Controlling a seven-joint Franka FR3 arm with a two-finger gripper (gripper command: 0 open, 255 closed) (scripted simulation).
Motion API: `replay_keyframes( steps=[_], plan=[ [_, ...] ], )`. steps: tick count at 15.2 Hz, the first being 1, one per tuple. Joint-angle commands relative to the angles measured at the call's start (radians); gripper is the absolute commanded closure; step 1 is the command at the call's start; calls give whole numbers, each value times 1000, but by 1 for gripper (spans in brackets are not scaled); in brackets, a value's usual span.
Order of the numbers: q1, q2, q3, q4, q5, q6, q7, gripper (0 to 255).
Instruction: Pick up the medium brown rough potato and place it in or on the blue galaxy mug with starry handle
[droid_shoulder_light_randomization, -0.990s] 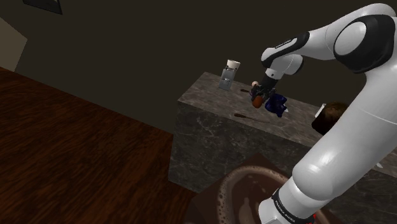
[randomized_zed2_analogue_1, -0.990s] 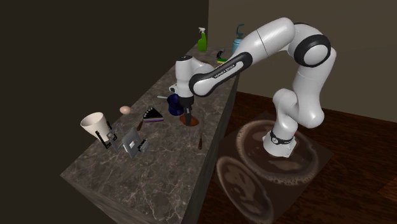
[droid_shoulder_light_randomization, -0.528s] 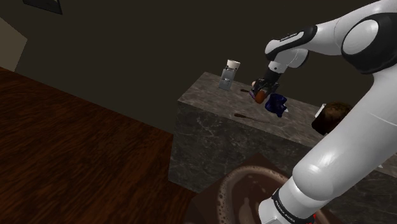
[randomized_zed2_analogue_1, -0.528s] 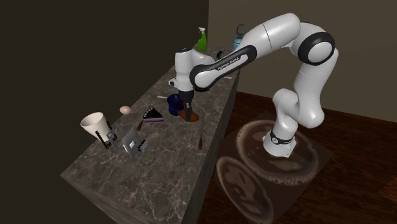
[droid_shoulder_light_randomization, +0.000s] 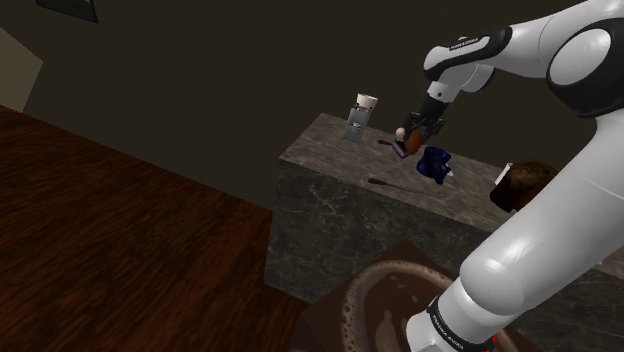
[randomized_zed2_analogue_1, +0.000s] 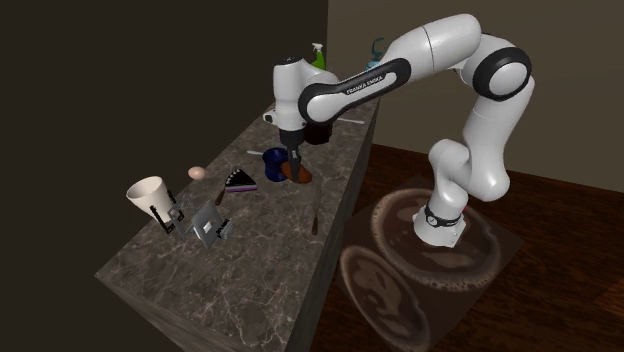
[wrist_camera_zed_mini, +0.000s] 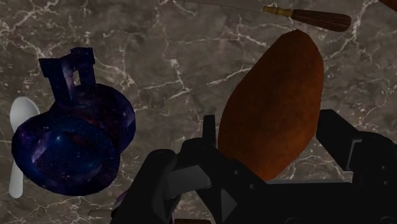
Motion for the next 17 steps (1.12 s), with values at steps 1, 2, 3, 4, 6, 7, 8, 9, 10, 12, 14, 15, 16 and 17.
replay_keyframes(
  steps=[1, 2, 3, 4, 6, 7, 8, 9, 10, 12, 14, 15, 16, 17],
  plan=[
    [0, -5, 0, 22, -4, -27, 4, 255],
    [0, -8, 0, 33, -6, -40, 6, 255],
    [0, -11, 1, 43, -8, -53, 8, 255],
    [1, -14, 1, 54, -9, -66, 10, 255],
    [1, -17, 2, 70, -12, -85, 14, 255],
    [-11, 3, -12, 93, -2, -92, -15, 255],
    [-23, 24, -26, 116, 9, -100, -44, 255],
    [-36, 46, -39, 140, 21, -108, -73, 255],
    [-50, 70, -52, 166, 34, -117, -103, 255],
    [-81, 121, -75, 222, 64, -137, -161, 255],
    [-117, 177, -94, 284, 96, -161, -219, 255],
    [-137, 206, -102, 318, 114, -174, -247, 255],
    [-158, 237, -110, 353, 132, -188, -275, 255],
    [-181, 268, -115, 390, 150, -203, -301, 255]
  ],
)
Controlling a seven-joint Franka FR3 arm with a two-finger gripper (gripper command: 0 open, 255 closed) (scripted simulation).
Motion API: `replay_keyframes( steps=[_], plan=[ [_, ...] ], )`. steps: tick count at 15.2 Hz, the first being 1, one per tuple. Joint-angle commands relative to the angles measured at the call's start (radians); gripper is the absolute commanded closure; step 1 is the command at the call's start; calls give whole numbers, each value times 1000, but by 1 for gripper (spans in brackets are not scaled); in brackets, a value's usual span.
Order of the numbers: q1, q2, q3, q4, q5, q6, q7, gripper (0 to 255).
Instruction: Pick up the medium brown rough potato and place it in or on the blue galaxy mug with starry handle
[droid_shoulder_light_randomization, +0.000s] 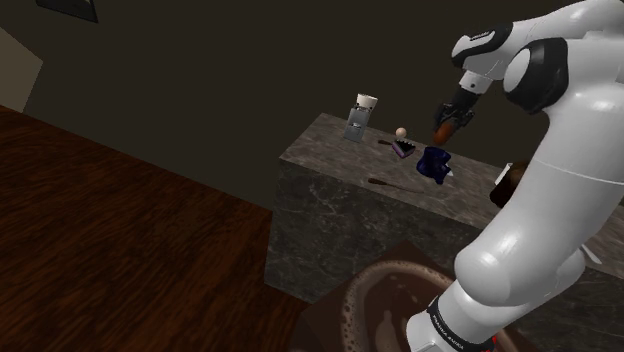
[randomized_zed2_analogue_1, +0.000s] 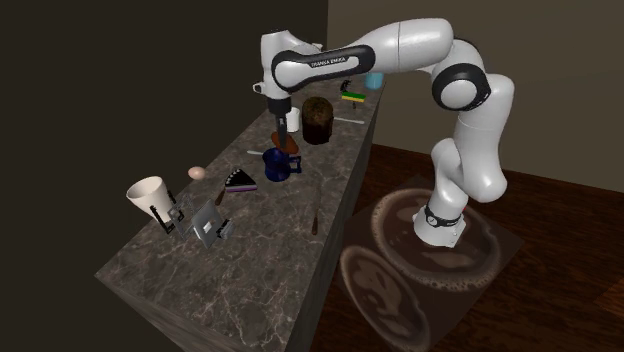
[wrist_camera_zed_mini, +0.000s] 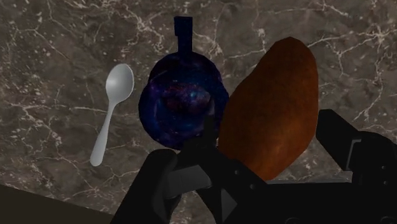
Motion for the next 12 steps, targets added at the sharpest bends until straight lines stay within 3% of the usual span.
replay_keyframes(
  steps=[1, 4, 12],
  plan=[
    [-51, 72, -12, 86, 42, -35, -61, 255],
    [-143, 185, -18, 231, 104, -96, -137, 255],
    [-133, 191, -10, 131, 112, 7, -153, 255]
  ],
)
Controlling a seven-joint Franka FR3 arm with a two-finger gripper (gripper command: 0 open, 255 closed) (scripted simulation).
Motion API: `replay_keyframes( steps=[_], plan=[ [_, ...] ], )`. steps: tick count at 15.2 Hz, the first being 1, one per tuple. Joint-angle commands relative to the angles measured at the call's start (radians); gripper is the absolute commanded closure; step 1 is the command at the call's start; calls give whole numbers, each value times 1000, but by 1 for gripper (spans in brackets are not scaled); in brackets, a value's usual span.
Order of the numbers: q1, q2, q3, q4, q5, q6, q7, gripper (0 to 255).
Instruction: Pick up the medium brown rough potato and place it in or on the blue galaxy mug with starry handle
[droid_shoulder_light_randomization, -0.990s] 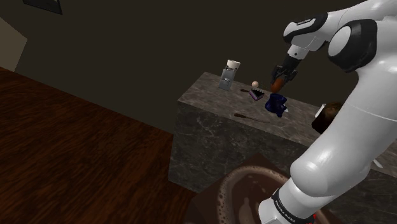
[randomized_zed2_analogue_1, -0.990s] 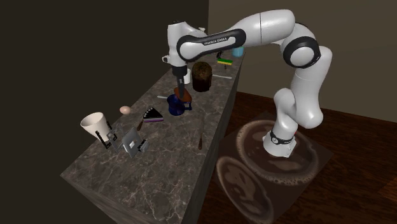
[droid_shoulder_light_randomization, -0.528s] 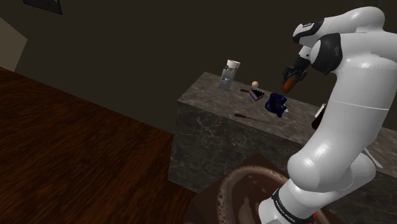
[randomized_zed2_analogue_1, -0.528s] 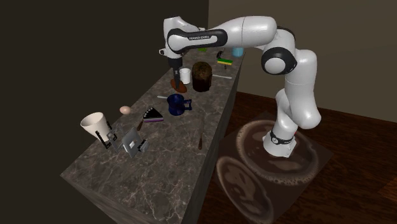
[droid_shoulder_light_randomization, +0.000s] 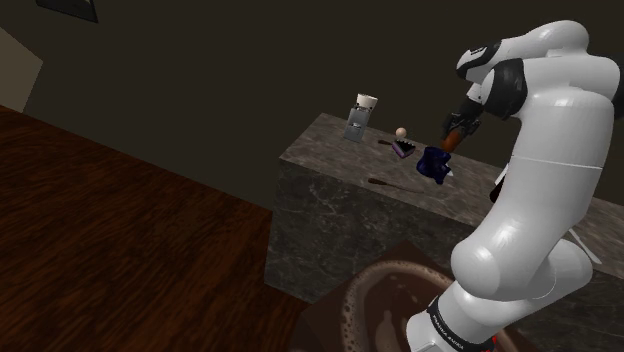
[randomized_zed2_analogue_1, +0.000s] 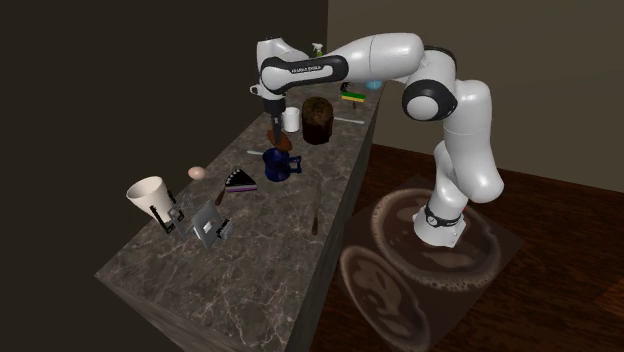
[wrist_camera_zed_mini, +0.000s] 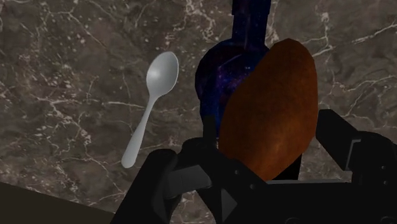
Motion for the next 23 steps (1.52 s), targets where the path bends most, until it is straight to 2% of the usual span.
replay_keyframes(
  steps=[1, 6, 14, 15, 20, 23],
  plan=[
    [3, 0, 1, -28, 2, 28, -6, 255],
    [5, 14, 7, -79, 15, 88, -19, 255],
    [6, 14, 7, -79, 15, 88, -19, 255],
    [4, 15, 7, -78, 16, 89, -20, 0],
    [6, 14, 6, -79, 15, 88, -19, 0],
    [-5, 0, -2, 4, 1, -4, -7, 0]
  ],
)
